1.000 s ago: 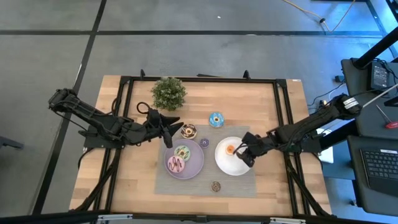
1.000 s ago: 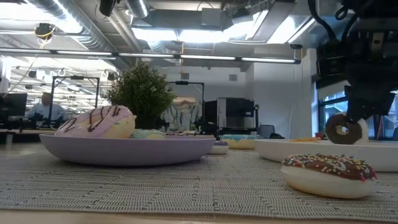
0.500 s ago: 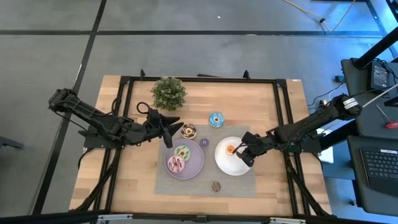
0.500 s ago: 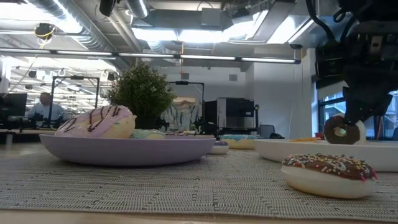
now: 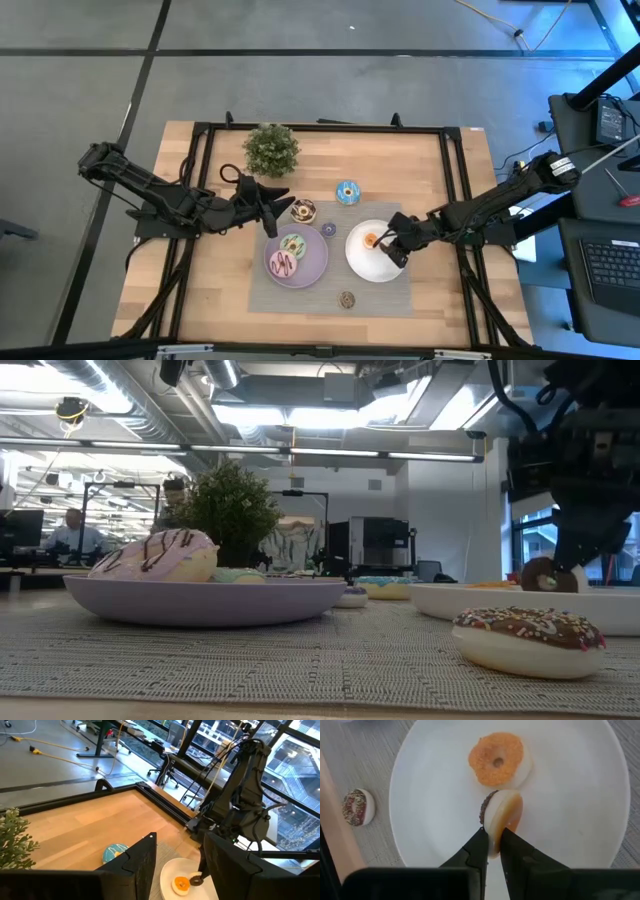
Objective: Pick & Place donuts
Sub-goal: Put the small dark brown donut on the white plate
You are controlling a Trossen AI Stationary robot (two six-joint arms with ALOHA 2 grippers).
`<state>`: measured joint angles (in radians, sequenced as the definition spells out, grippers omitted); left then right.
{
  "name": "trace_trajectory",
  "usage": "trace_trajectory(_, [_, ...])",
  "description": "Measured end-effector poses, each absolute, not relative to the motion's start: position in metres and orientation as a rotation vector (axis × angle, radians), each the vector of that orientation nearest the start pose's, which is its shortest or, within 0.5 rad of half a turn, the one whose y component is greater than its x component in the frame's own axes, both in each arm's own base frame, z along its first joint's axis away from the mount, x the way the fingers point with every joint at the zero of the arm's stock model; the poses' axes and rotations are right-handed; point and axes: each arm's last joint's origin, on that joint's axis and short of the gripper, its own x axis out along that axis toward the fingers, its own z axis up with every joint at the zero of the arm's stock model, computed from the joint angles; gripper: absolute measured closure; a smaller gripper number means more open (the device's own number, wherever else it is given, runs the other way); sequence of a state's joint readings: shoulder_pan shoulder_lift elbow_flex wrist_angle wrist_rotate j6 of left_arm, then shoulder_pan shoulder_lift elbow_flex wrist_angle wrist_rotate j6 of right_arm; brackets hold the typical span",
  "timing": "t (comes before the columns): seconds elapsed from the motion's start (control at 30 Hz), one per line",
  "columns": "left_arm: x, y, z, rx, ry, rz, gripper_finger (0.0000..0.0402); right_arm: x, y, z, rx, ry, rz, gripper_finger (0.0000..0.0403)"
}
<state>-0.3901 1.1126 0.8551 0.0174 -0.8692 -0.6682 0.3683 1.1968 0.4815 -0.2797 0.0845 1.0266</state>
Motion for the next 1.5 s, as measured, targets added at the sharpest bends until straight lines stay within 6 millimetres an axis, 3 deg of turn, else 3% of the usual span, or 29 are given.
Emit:
trace_trajectory(0.47, [0.23,-0.071,0.315,-0.513,0.028,0.52,0.0241,0.183,0.068,0.146,0.743,1.012,-0.29,0.0274])
trace_trajectory(1.03, [0.23,-0.07,0.315,-0.512,0.029,0.52,0.0242,0.184,0.066,0.146,0.759,1.022,-0.292,0.0271])
trace_trajectory(1.23, [0.23,-0.071,0.315,-0.512,0.029,0.52,0.0239,0.184,0.062,0.156,0.693,1.085,-0.357,0.0271])
trace_trajectory(1.5, [0.229,-0.07,0.314,-0.52,0.04,0.526,0.0241,0.181,0.061,0.155,0.667,1.11,-0.393,0.0271])
